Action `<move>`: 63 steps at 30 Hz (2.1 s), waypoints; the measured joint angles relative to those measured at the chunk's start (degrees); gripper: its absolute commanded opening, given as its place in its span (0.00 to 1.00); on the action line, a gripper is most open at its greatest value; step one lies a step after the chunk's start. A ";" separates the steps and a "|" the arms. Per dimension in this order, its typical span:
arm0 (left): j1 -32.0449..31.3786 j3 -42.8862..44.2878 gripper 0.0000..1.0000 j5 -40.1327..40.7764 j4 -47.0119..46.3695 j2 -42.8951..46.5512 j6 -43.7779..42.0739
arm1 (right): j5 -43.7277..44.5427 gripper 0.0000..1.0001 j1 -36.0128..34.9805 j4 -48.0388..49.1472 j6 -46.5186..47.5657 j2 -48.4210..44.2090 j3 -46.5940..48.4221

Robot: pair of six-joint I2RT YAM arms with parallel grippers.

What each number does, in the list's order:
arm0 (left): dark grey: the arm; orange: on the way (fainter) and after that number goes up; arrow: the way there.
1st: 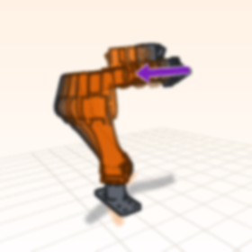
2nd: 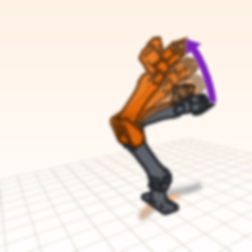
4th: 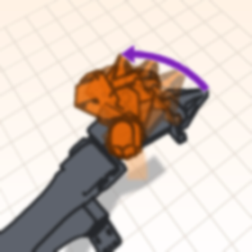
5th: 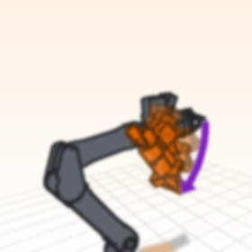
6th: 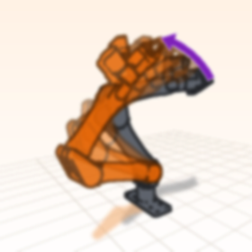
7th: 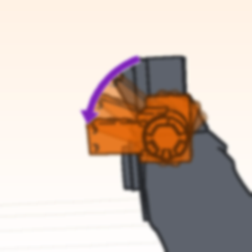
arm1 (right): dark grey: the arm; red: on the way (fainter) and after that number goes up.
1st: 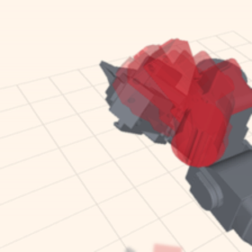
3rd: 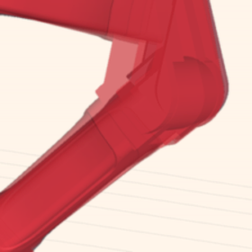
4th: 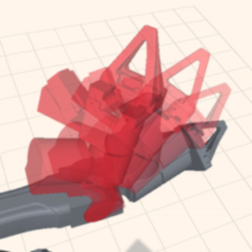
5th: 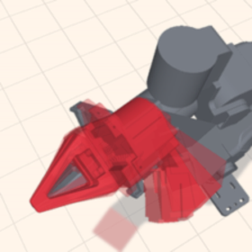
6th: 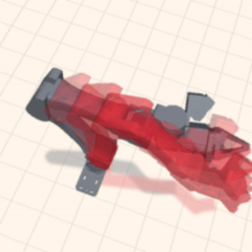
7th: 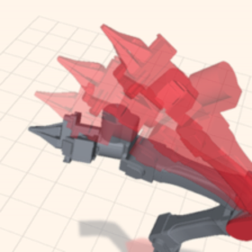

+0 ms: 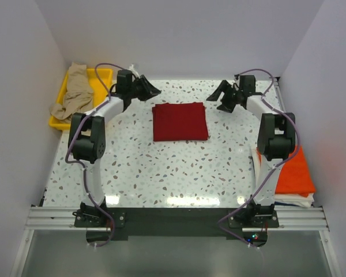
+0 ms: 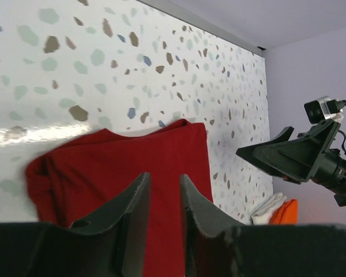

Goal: Fold and stack the t-shirts
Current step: Neatly place the folded tshirt to the corner

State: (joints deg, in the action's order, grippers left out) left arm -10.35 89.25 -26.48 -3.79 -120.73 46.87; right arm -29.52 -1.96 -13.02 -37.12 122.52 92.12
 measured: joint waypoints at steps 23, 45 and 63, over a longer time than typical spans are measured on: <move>-19.32 1.18 0.25 9.84 6.88 -8.96 -0.44 | 10.25 0.68 -9.27 -2.93 9.77 0.63 -3.93; -19.43 5.42 0.26 12.09 15.96 -7.08 -3.02 | 29.77 0.00 -14.16 -9.20 3.65 -1.29 -4.39; -19.37 -3.28 0.26 10.01 19.82 16.63 -6.01 | 55.78 0.00 -4.92 -47.76 -13.66 -6.99 0.50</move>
State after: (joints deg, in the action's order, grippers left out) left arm -29.71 85.97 -16.47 16.03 -104.09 40.86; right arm 26.26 -6.87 -60.77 -50.78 115.52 92.62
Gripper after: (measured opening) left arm 0.256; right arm 0.037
